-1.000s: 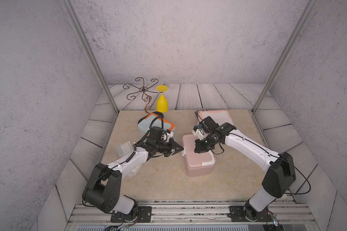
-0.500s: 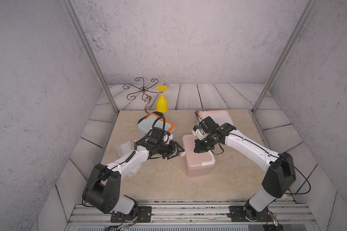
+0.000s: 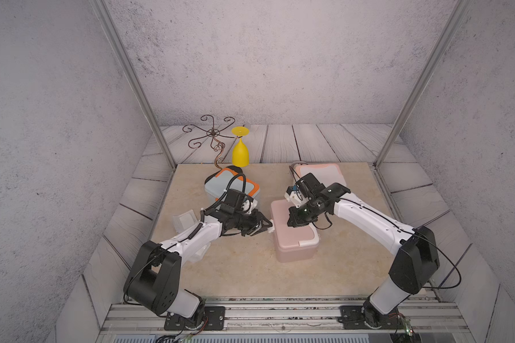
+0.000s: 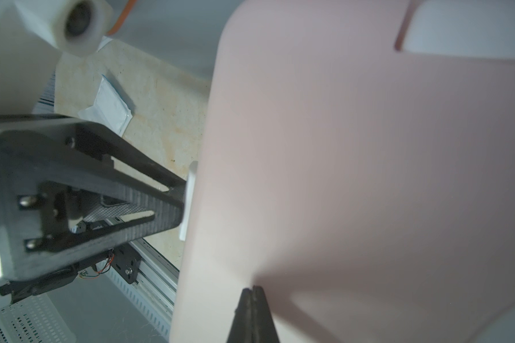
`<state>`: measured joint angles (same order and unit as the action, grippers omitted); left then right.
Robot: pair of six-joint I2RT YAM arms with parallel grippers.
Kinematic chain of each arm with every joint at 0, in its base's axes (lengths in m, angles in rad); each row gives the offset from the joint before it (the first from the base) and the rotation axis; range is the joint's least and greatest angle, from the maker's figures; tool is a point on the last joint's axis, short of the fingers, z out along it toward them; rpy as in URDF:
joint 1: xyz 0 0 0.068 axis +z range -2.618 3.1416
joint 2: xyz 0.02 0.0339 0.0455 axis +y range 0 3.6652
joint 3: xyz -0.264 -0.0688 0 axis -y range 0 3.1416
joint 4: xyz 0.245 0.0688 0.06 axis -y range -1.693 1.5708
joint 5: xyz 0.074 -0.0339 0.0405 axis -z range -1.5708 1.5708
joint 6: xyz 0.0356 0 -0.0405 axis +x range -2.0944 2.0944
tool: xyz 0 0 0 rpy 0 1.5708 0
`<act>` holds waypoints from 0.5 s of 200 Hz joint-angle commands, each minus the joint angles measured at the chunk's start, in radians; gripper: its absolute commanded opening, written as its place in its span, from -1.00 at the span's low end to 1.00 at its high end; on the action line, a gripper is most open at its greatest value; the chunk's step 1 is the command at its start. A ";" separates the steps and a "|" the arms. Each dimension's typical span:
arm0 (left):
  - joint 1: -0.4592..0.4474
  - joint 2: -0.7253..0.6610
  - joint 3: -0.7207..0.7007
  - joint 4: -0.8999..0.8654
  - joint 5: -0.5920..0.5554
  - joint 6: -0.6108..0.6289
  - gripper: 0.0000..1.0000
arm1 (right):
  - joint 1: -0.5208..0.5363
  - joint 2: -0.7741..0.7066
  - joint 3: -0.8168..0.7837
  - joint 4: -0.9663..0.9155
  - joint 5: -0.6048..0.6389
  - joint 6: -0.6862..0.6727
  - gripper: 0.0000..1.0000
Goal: Open first aid kits and take out gauze
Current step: Fasten the fastener of the first aid kit.
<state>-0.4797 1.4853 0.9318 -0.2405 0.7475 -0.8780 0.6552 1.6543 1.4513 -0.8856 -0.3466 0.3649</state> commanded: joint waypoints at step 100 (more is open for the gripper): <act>-0.003 0.087 -0.051 0.172 0.026 -0.069 -0.67 | 0.003 0.055 -0.060 -0.074 0.044 0.005 -1.00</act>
<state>-0.4774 1.5303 0.9226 -0.1238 0.7937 -0.9123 0.6506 1.6543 1.4498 -0.8730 -0.3454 0.3653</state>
